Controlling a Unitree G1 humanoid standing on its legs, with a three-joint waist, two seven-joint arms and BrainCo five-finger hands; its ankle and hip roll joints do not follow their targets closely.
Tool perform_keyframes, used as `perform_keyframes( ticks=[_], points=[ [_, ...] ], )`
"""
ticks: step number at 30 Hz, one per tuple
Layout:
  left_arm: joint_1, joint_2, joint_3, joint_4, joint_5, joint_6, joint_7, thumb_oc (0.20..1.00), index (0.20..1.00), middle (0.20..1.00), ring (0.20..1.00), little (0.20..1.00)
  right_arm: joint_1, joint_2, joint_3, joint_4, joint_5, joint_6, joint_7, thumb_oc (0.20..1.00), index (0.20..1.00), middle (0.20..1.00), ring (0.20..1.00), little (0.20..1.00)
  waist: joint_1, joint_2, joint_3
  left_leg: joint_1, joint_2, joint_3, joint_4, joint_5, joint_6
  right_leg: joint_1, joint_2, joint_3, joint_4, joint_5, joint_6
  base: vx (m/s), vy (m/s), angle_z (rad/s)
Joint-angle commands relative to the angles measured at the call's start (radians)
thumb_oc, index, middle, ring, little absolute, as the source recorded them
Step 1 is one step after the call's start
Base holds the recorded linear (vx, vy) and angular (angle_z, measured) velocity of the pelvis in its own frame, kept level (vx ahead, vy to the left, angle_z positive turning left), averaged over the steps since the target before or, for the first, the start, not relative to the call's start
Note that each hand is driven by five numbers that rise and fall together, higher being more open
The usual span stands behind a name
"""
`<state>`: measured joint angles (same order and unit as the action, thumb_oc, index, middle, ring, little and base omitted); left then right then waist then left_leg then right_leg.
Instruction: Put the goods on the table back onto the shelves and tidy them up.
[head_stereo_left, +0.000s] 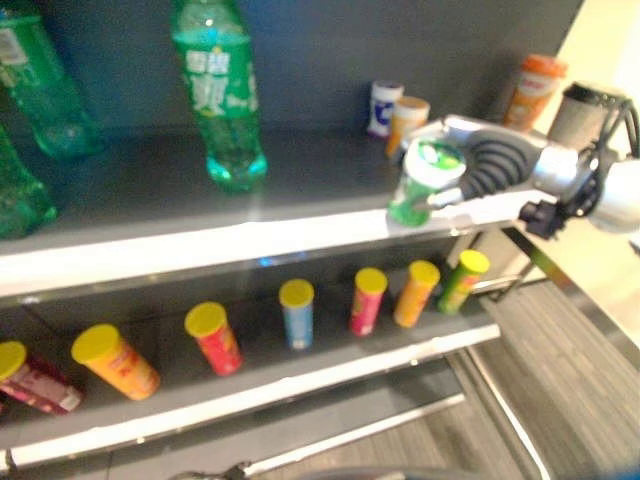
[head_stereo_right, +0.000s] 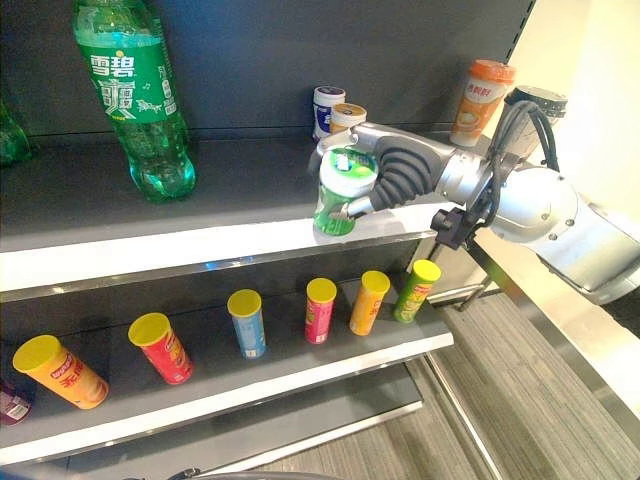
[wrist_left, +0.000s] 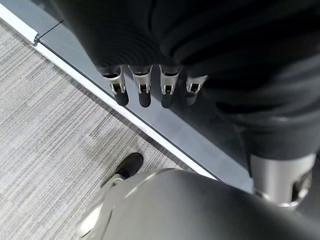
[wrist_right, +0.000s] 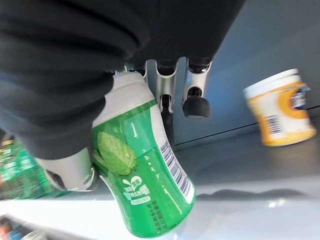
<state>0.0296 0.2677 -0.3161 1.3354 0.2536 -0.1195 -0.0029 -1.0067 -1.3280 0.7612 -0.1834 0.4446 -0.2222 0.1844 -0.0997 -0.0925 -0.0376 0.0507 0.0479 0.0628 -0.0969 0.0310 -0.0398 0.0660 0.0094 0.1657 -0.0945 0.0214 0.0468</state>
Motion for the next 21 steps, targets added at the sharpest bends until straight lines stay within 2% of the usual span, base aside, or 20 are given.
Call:
perform_keyframes(
  ticks=[1, 14, 21],
  points=[
    [-0.006, -0.009, -0.054, 0.059, -0.027, -0.005, -0.011, 1.000, 1.000, 1.000, 1.000, 1.000, -0.090, 0.017, 0.000, 0.084, 0.026, 0.014, -0.040, 0.200, 0.200, 0.200, 0.200, 0.200, 0.039, -0.030, -0.008, 0.023, 0.031, 0.005, 0.010, -0.080, -0.044, -0.027, -0.041, -0.010, 0.007, -0.008, 0.061, 0.00, -0.003, 0.07],
    [-0.011, -0.003, -0.067, 0.057, -0.034, -0.003, -0.021, 1.000, 1.000, 1.000, 1.000, 1.000, -0.181, 0.030, 0.094, 0.238, -0.017, 0.050, -0.030, 0.200, 0.200, 0.200, 0.200, 0.200, 0.040, -0.030, -0.004, 0.021, 0.032, -0.004, 0.010, -0.079, -0.047, -0.025, -0.038, -0.016, 0.007, -0.014, 0.060, 0.00, -0.002, 0.02],
    [-0.013, -0.004, -0.069, 0.058, -0.034, -0.005, -0.024, 1.000, 1.000, 1.000, 1.000, 1.000, -0.166, 0.018, 0.098, 0.272, -0.038, 0.057, -0.020, 0.200, 0.200, 0.200, 0.200, 0.200, 0.037, -0.030, 0.002, 0.021, 0.032, -0.007, 0.010, -0.078, -0.047, -0.024, -0.038, -0.018, 0.007, -0.015, 0.060, 0.00, 0.000, 0.00]
  ],
)
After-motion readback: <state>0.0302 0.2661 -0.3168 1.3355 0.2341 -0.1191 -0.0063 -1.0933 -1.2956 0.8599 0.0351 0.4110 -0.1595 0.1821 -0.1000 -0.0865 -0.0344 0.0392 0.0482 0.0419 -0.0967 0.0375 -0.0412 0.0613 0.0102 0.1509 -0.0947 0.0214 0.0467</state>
